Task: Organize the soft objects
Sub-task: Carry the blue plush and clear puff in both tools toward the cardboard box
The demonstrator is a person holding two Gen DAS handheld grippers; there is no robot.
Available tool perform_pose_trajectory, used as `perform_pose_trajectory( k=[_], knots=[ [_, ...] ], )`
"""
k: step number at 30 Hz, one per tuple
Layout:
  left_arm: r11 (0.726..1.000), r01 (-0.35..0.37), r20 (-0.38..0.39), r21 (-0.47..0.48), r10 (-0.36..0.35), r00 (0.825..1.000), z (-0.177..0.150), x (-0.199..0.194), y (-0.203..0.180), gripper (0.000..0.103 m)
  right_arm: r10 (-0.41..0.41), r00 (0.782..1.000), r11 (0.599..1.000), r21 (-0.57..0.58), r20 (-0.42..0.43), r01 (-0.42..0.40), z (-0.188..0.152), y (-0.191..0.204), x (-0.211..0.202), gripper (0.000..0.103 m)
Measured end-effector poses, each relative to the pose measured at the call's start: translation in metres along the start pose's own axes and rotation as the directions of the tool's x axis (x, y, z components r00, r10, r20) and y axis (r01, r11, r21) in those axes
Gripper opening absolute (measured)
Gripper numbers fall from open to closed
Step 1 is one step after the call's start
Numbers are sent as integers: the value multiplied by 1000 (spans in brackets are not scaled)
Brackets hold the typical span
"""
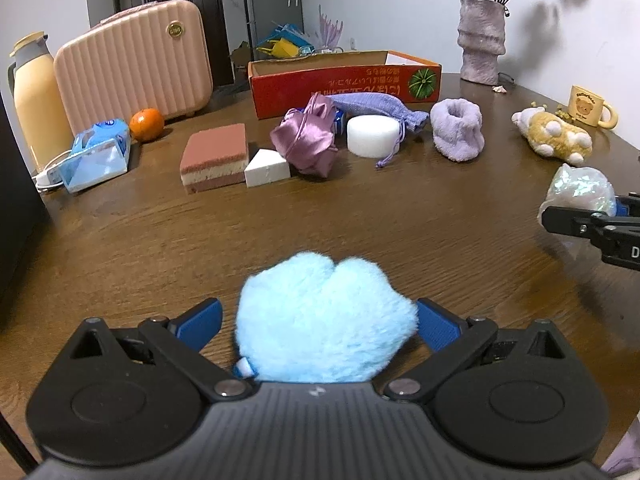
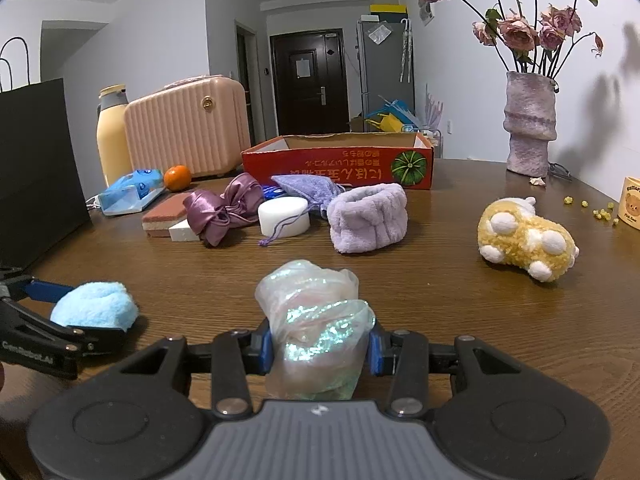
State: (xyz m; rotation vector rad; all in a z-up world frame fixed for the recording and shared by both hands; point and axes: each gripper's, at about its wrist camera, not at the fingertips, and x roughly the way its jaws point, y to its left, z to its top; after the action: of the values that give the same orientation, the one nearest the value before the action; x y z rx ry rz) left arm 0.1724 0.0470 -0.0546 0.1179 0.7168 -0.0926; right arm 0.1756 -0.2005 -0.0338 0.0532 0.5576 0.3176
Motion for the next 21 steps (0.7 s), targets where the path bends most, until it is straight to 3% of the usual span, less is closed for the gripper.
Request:
perform_pose_trajectory(
  k=[12, 17, 21],
  knots=[
    [998, 33, -6, -59, -34, 999, -4, 9, 6, 103, -7, 1000, 1000, 2, 4, 7, 1, -3, -4, 42],
    [998, 41, 16, -53, -40, 999, -4, 6, 4, 87, -9, 1000, 1000, 3, 7, 9, 1, -4, -6, 42],
    [998, 48, 21, -45, -47, 999, -5, 5, 1, 85, -11, 1000, 1000, 4, 9, 11, 2, -5, -7, 42]
  ],
)
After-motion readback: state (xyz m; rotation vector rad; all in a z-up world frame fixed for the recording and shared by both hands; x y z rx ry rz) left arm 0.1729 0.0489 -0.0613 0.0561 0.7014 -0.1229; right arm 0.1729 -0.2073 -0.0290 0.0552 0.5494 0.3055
